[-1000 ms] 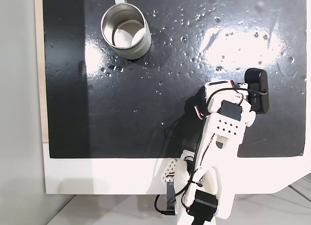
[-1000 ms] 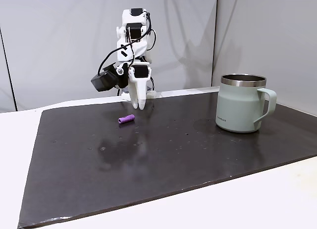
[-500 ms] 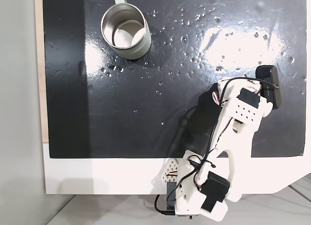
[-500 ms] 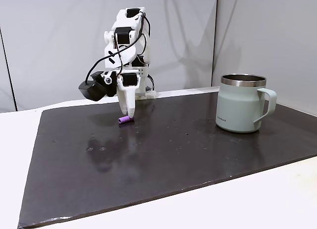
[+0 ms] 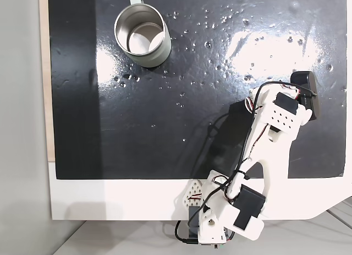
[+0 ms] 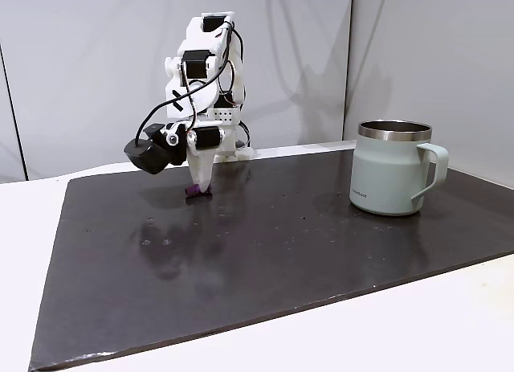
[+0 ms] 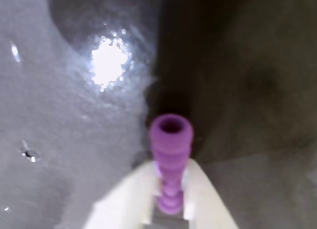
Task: Grasp a pengrip and put it in the cup.
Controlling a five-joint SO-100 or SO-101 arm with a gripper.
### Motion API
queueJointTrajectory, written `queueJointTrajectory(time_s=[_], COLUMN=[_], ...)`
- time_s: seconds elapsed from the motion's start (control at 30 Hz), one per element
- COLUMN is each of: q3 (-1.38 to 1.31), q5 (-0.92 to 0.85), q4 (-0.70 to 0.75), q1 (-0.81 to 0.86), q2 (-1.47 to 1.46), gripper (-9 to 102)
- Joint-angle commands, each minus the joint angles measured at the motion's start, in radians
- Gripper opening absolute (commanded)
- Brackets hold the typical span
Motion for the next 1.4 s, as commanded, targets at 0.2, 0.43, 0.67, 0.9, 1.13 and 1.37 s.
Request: queueJointTrajectory(time_s=[0.2, 0.43, 0.67, 0.9, 1.13, 1.37], q3=[-0.104, -0.225, -0.385, -0.362, -0.364, -0.334], q5=[0.118, 0.282, 0.426, 0.462, 0.58, 0.604], q4=[0.118, 0.245, 0.238, -0.043, -0.232, -0.284], q1=[-0.089, -0.268, -0.411, -0.569, -0.687, -0.838], q2=[0.141, 0.462, 0.566, 0.56, 0.448, 0.373], gripper=[0, 0, 0, 0, 0, 0])
